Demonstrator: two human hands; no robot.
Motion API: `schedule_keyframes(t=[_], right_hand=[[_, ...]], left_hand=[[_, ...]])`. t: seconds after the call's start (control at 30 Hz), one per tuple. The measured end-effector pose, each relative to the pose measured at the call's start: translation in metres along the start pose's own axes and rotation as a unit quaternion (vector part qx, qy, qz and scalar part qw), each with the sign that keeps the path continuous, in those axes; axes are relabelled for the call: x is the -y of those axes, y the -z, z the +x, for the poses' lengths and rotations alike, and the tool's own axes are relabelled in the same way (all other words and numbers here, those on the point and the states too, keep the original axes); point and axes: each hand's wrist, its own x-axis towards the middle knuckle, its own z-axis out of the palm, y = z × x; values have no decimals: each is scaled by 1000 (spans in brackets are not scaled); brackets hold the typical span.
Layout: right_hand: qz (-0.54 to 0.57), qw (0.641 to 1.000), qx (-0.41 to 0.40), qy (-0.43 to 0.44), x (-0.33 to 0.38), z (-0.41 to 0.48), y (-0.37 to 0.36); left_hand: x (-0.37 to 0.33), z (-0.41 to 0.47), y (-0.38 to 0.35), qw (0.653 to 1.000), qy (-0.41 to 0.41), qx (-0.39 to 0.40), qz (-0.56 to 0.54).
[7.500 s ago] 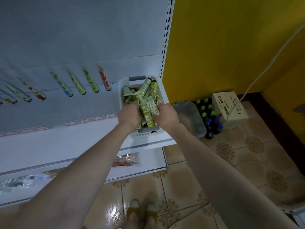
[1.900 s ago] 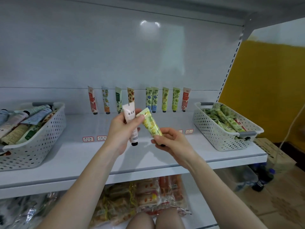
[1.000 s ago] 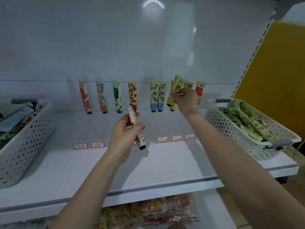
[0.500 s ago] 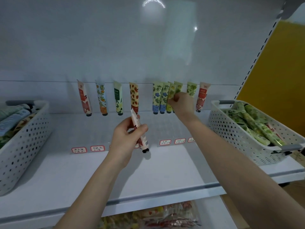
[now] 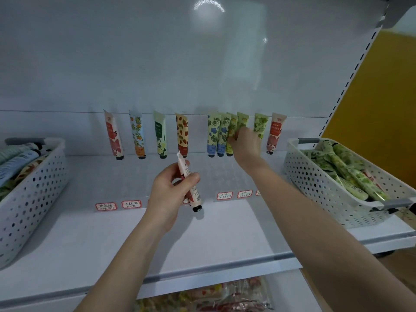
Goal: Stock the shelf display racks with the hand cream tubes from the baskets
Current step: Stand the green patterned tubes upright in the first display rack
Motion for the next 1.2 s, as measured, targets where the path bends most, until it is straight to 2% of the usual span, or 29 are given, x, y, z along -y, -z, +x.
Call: schedule_keyframes(t=[0.33,0.57,0.77,0.9,1.03,1.13,1.2], right_hand=[[-4,1000,11,2,2,-3,4],[66,997,26,-12,-5,-2,10],[184,983,-9,-2,-17,-19,24],[304,952,-21,20,-15,-56,46],[355,929,41,93,-10,-118,60],[406,899,126,104,-8,-154,64],[426,887,141,109,-6,-169,64]], left_hand=[[-2,-4,-1,1000,-6,5,3],[-6,-4,0,1000,-17,0,4],[-16,-6,-2,999,-31,-2,-14],[-27,-12,-4,998,-44,9,-36],[-42,-22,-11,997,-56,-24,-43],[-52,-33,-17,995,-73,-59,-33],[-58,-42,-22,994,-82,-63,-25]])
